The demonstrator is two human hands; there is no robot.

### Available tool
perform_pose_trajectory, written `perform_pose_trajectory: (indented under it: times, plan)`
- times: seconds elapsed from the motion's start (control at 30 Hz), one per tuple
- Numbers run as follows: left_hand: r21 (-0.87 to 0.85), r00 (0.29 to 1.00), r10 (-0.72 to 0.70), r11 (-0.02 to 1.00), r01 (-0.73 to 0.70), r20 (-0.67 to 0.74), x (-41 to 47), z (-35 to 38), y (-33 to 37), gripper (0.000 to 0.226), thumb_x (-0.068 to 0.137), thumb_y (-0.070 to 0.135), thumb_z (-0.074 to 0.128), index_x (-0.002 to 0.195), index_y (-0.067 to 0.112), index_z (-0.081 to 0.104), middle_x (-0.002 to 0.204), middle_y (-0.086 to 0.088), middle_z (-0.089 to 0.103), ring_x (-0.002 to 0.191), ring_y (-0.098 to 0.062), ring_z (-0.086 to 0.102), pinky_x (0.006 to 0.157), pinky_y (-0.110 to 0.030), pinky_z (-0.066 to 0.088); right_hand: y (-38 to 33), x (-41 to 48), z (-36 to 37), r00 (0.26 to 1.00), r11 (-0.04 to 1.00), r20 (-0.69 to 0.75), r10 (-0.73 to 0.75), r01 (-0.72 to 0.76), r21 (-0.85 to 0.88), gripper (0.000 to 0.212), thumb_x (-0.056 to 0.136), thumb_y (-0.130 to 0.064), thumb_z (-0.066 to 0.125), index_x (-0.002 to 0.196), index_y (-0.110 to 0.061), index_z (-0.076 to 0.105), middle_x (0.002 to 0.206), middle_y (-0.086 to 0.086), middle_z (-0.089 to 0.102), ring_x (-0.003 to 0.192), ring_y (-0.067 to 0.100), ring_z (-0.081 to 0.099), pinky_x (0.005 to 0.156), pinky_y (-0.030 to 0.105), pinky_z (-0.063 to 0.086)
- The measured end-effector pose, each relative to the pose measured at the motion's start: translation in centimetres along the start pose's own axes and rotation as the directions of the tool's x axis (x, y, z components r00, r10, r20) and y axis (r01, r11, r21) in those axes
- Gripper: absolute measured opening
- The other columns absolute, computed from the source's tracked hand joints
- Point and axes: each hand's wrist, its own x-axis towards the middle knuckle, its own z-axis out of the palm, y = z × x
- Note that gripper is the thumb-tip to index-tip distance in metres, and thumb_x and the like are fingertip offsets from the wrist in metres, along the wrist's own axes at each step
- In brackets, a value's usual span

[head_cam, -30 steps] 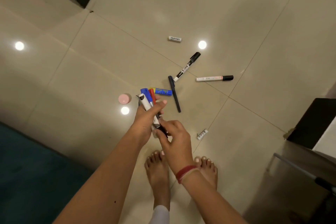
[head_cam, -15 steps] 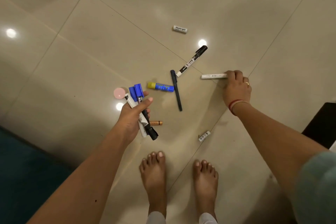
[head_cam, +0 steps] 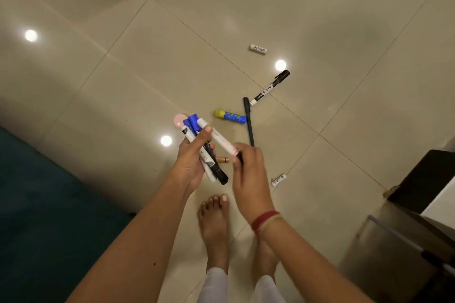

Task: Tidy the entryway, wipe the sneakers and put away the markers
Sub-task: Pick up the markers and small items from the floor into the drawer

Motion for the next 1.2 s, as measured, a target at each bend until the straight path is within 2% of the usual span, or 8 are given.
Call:
perform_pose_trajectory:
  times: [0.27,0.43,0.7,0.83,0.9,1.0,1.07,1.2]
  plan:
    - [0.065,0.972,0.105,0.993,-0.094,-0.208,0.3,-3.6,-1.2,0.025,0.086,-0.006,0.057,0.093,0.018,0.058,0.060,0.004,0.053,0.056,-0.012,0.050,0.066,-0.031,0.044,0.8,-1.8,3.2,0.996,0.983,0.093,-0.015,0.032,-0.179,0.035,0.091,-0.039,0.034,0.111,-0.029,0.062,0.108,-0.004,0.050,0.097,0.018,0.048,0.083,0.030,0.038]
    - [0.016,0.980,0.065,0.998,-0.063,-0.187,2.0,-5.3,-1.5,0.021,0.086,0.001,0.064,0.096,0.019,0.059,0.072,0.001,0.060,0.060,-0.012,0.059,0.063,-0.028,0.050,7.0,7.6,-1.2,0.994,0.932,-0.091,-0.057,0.021,-0.361,0.036,0.082,-0.005,0.051,0.116,-0.013,0.060,0.111,0.012,0.050,0.101,0.032,0.051,0.089,0.030,0.036]
    - [0.078,0.992,0.059,0.996,-0.050,-0.107,4.8,-5.6,-1.8,0.021,0.082,0.012,0.072,0.097,0.019,0.059,0.066,0.006,0.058,0.056,-0.012,0.056,0.061,-0.030,0.046,11.3,22.2,-5.9,0.954,0.324,0.263,-0.144,0.297,-0.898,0.049,0.080,0.001,0.052,0.125,-0.017,0.045,0.129,0.015,0.042,0.112,0.040,0.044,0.095,0.053,0.034]
    - [0.094,0.993,0.051,0.995,-0.041,-0.108,4.7,-5.0,-1.9,0.020,0.081,0.014,0.072,0.093,0.021,0.059,0.063,0.008,0.056,0.055,-0.011,0.052,0.054,-0.025,0.048,12.0,22.8,-6.2,0.953,0.209,0.290,-0.090,0.303,-0.930,0.037,0.087,-0.001,0.047,0.123,-0.007,0.043,0.126,0.019,0.042,0.118,0.046,0.040,0.107,0.064,0.012]
    - [0.077,0.995,0.053,0.996,-0.046,-0.084,4.2,-4.6,-1.7,0.027,0.076,0.013,0.076,0.095,0.020,0.058,0.064,0.007,0.056,0.054,-0.010,0.053,0.054,-0.024,0.049,12.2,21.3,-6.5,0.967,0.242,0.252,-0.033,0.252,-0.937,0.031,0.091,-0.008,0.042,0.122,-0.007,0.045,0.126,0.017,0.043,0.118,0.043,0.041,0.108,0.061,0.014]
    - [0.061,0.997,0.059,0.997,-0.056,-0.041,2.7,-3.9,-1.5,0.027,0.078,0.008,0.071,0.098,0.017,0.055,0.063,0.005,0.057,0.053,-0.011,0.054,0.055,-0.024,0.049,10.6,16.4,-6.7,0.981,0.670,0.187,0.056,0.102,-0.736,0.024,0.097,-0.024,0.039,0.114,-0.009,0.049,0.109,0.013,0.051,0.091,0.035,0.054,0.087,0.043,0.040]
    - [0.043,0.998,0.055,0.998,-0.054,-0.015,1.6,-3.3,-1.4,0.028,0.077,0.008,0.070,0.098,0.016,0.054,0.063,0.005,0.057,0.054,-0.011,0.055,0.055,-0.024,0.050,8.8,12.1,-6.0,0.984,0.860,0.175,0.018,0.074,-0.504,0.022,0.098,-0.028,0.042,0.108,-0.011,0.051,0.095,0.008,0.053,0.080,0.026,0.050,0.069,0.034,0.040]
    - [-0.044,0.999,0.042,0.998,-0.041,0.023,-0.1,-2.8,-1.2,0.027,0.074,0.015,0.070,0.097,0.017,0.056,0.066,0.006,0.058,0.058,-0.011,0.056,0.058,-0.024,0.050,3.3,3.9,-2.0,0.988,0.971,0.076,-0.137,0.149,-0.188,0.021,0.095,-0.020,0.045,0.107,-0.008,0.058,0.091,0.003,0.051,0.084,0.010,0.044,0.072,0.020,0.035]
